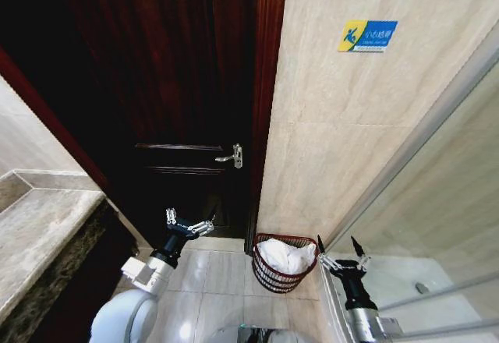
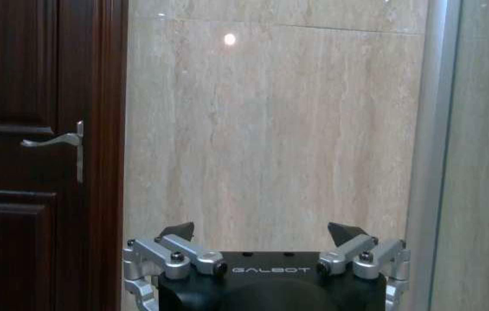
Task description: Discard the used towel into the hamper.
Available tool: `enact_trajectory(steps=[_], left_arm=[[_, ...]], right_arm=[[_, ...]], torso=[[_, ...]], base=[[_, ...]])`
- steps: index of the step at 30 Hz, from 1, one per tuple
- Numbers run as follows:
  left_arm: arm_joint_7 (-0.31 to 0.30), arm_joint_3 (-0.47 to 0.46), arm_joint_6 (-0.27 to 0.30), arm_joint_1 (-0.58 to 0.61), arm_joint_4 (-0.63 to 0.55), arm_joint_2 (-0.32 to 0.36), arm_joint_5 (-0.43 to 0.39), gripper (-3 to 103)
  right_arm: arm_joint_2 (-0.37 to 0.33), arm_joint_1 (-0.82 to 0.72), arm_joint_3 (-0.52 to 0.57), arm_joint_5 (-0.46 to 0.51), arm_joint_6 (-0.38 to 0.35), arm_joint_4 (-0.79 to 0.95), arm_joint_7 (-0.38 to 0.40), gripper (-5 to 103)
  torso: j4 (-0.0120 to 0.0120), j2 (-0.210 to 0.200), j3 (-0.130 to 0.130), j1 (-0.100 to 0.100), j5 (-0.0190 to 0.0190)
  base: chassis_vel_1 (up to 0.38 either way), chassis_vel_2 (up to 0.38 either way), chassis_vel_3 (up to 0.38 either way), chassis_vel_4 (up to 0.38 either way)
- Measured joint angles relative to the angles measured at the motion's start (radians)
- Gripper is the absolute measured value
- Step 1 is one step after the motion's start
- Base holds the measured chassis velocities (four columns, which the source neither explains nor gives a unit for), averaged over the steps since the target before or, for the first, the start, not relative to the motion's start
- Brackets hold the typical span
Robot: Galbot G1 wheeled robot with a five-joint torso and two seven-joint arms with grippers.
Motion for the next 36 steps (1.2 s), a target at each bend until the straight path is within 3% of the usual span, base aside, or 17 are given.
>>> enact_trajectory(steps=[15,36], left_arm=[[0.000,0.000,0.000,0.000,0.000,0.000,0.000,100],[0.000,0.000,0.000,0.000,0.000,0.000,0.000,100]], right_arm=[[0.000,0.000,0.000,0.000,0.000,0.000,0.000,100],[0.000,0.000,0.000,0.000,0.000,0.000,0.000,100]], torso=[[-0.0001,-0.008,-0.005,-0.004,0.0000],[0.0000,-0.012,-0.007,-0.007,0.0002]], base=[[0.148,-0.148,-0.155,0.161],[0.334,-0.338,-0.336,0.337]])
